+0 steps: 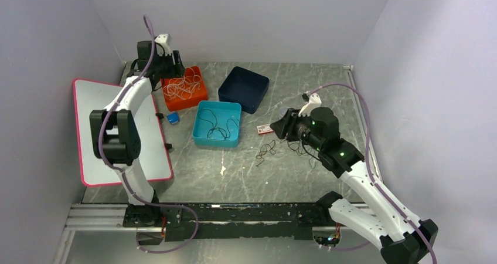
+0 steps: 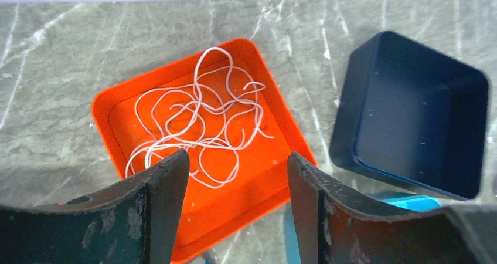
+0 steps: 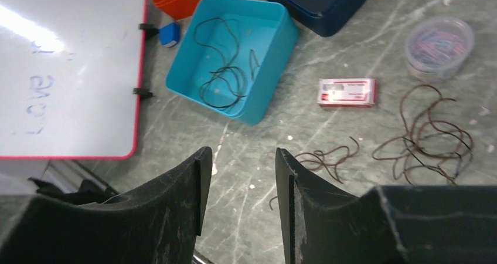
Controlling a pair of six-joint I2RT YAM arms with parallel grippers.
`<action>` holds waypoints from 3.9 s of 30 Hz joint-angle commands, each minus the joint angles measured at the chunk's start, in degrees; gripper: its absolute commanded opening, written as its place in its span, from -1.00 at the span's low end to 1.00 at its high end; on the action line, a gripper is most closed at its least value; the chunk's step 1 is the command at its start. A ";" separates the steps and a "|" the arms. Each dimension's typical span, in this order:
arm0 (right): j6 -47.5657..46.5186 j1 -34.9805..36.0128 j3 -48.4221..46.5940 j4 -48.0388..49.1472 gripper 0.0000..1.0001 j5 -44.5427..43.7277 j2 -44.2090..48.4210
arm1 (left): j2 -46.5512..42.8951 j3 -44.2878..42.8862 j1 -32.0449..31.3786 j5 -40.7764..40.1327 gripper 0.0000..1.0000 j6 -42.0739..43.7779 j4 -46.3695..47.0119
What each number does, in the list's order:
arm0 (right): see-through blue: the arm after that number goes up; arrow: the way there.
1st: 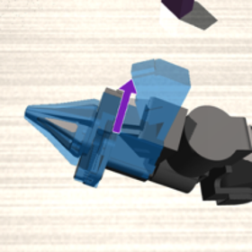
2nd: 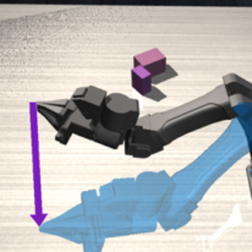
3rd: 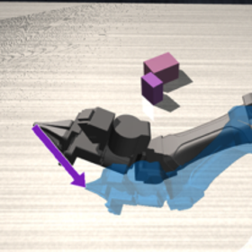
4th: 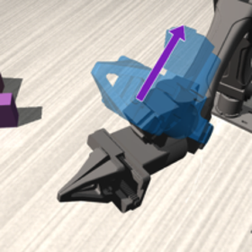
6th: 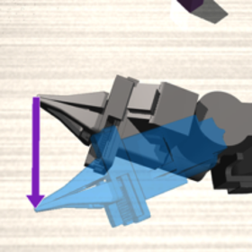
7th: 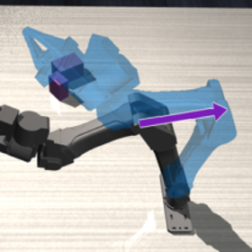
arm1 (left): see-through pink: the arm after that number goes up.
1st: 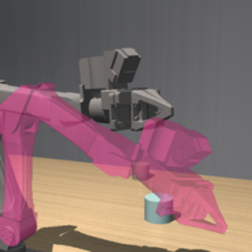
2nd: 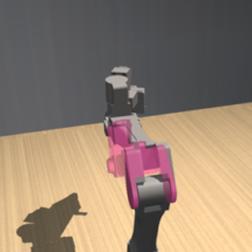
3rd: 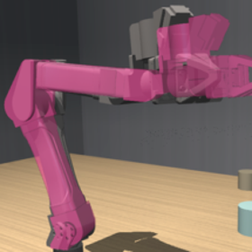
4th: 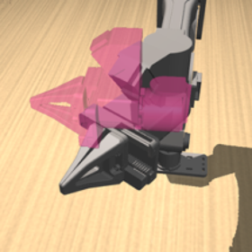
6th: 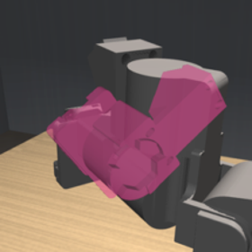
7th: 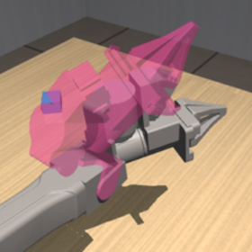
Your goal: Untangle the cables
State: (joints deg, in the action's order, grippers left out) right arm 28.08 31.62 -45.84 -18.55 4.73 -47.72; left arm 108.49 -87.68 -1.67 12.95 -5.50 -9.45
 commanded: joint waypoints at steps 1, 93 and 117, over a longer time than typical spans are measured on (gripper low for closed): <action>0.91 0.29 -2.21 -4.39 -0.05 -7.55 -0.84 | -10.72 3.87 -0.93 1.11 0.33 -2.73 2.14; -23.07 17.87 -8.12 10.81 -1.00 22.16 -10.65 | -67.03 49.10 -17.14 26.18 0.38 -14.54 12.51; -1.05 17.91 -4.96 34.76 -1.00 13.33 -13.28 | -63.37 57.91 -17.20 21.12 0.66 -41.02 47.24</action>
State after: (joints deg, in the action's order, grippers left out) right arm 22.00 49.30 -51.40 8.58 15.42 -60.69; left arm 43.57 -30.24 -18.57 35.81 -43.35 29.15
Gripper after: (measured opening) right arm 0.016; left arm 0.830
